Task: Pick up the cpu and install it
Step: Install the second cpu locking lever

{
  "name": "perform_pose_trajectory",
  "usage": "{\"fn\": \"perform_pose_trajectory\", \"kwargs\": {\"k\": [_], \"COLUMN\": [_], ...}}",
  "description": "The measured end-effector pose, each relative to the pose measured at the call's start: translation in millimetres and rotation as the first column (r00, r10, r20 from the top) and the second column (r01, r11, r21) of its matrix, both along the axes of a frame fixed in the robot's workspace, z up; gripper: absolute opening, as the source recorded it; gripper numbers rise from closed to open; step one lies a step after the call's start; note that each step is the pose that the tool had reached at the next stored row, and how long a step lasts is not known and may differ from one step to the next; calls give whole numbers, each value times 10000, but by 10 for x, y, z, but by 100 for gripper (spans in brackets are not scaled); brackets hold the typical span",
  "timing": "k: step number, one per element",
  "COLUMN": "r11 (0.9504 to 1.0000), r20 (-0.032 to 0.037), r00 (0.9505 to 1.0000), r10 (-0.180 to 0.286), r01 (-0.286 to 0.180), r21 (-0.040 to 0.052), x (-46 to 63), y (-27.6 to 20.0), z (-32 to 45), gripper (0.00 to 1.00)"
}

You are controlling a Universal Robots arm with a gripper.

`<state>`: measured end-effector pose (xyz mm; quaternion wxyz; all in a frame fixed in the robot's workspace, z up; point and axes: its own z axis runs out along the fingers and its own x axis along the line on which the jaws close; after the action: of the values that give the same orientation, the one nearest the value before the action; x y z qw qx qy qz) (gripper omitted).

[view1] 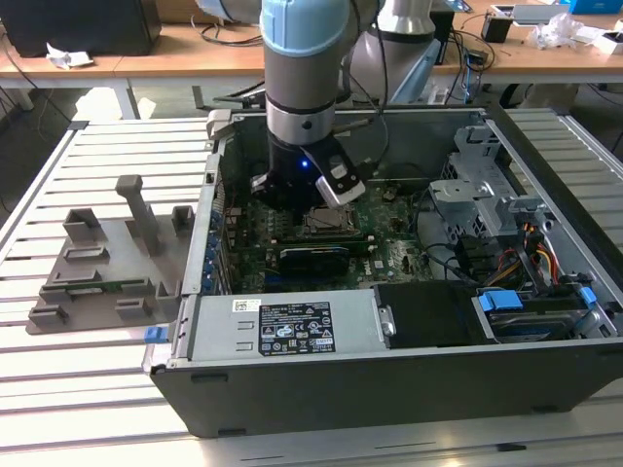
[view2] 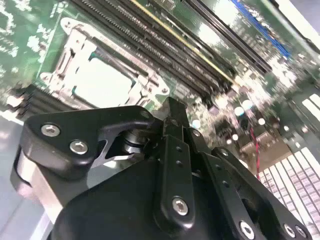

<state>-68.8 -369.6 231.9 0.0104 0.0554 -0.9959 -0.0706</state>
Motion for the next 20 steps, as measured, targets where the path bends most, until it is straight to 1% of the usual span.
{"fn": "perform_pose_trajectory", "kwargs": {"k": [1, 2, 7, 8, 10, 11, 14, 15, 16, 19, 20], "r11": [10000, 10000, 10000, 10000, 10000, 10000, 10000, 10000, 10000, 10000, 10000], "r20": [1, 1, 2, -1, -33, -45, -110, -118, -119, -119, -119], "r00": [10000, 10000, 10000, 10000, 10000, 10000, 9999, 9999, 9999, 9999, 9999], "r10": [-1, 0, 0, 1, 1, -1, -1, 2, -2, -20, -21], "r01": [1, 0, 0, -1, -1, 1, 1, -2, 2, 20, 21], "r21": [-1, -1, 0, -3, -2, 0, -1, -1, -1, 7, 25], "x": [0, 0, 0, 25, 158, 201, 469, 519, 525, 524, 512], "y": [0, 0, 0, 0, 3, 5, 11, 10, -10, -117, -140], "z": [109, 161, 166, 167, 160, 157, 141, 140, 140, 131, 125], "gripper": [11, 11, 11, 11, 11, 11, 11, 11, 11, 11, 11]}}
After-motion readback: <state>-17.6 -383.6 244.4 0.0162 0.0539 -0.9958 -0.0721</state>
